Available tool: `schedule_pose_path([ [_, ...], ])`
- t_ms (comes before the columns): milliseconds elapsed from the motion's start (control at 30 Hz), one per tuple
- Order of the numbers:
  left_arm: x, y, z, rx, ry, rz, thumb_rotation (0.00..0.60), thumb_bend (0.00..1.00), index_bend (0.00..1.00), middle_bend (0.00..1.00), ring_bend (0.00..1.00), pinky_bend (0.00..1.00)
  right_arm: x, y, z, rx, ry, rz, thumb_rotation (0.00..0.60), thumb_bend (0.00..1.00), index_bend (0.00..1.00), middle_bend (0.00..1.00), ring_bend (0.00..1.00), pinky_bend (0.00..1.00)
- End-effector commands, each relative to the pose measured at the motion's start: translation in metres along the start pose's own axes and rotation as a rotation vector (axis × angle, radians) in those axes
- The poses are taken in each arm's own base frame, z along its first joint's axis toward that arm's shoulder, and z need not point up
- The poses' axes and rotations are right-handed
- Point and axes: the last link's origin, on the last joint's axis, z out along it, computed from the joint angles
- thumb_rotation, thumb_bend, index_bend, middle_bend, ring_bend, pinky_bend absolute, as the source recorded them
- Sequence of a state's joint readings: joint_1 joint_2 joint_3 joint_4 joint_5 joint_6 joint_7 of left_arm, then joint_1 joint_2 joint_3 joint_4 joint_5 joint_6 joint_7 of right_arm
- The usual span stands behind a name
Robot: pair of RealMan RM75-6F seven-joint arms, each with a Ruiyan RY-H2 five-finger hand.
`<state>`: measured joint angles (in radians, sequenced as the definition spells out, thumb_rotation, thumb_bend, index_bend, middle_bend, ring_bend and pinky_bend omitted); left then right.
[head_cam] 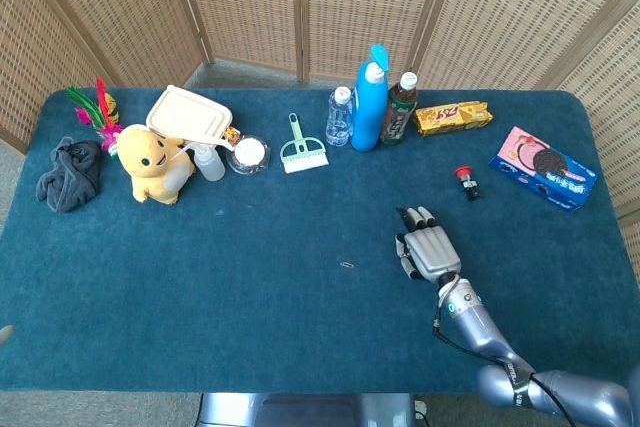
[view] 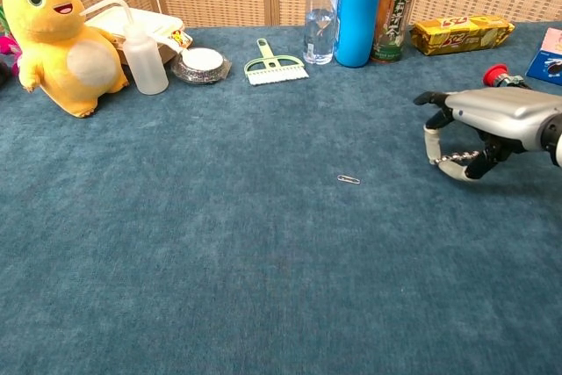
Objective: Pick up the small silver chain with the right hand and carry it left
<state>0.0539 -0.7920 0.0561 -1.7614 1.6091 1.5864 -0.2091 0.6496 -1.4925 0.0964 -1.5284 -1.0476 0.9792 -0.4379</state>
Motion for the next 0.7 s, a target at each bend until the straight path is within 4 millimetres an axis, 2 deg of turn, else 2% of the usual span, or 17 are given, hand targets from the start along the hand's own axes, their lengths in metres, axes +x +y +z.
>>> schedule_pose_path([
  [33, 0.0, 0.0, 0.0, -0.001, 0.0, -0.001, 0.6, 0.36, 0.0, 0.0, 0.0, 0.05, 0.011, -0.007, -0.006, 0.032, 0.031, 0.011, 0.6, 0.51, 0.61, 0.0, 0.0, 0.0],
  [100, 0.0, 0.0, 0.0, -0.002, 0.0, -0.003, 0.6, 0.36, 0.0, 0.0, 0.0, 0.05, 0.017, -0.013, -0.01, 0.057, 0.045, 0.017, 0.6, 0.51, 0.61, 0.0, 0.0, 0.0],
  [167, 0.001, 0.0, -0.001, -0.003, 0.002, -0.006, 0.6, 0.36, 0.0, 0.0, 0.0, 0.05, 0.028, -0.03, -0.016, 0.113, 0.068, 0.033, 0.6, 0.51, 0.61, 0.0, 0.0, 0.0],
  [367, 0.002, -0.001, -0.001, -0.006, 0.003, -0.012, 0.6, 0.36, 0.0, 0.0, 0.0, 0.05, 0.04, -0.063, -0.02, 0.204, 0.046, 0.145, 0.6, 0.52, 0.61, 0.0, 0.0, 0.0],
  [533, 0.002, -0.002, -0.001, -0.007, -0.001, -0.017, 0.6, 0.36, 0.0, 0.0, 0.0, 0.05, 0.044, -0.094, -0.007, 0.28, -0.016, 0.308, 0.6, 0.54, 0.61, 0.0, 0.0, 0.0],
  [700, 0.002, -0.002, -0.001, -0.008, -0.008, -0.017, 0.6, 0.36, 0.0, 0.0, 0.0, 0.05, 0.045, -0.11, 0.008, 0.321, -0.058, 0.459, 0.6, 0.55, 0.61, 0.0, 0.0, 0.0],
])
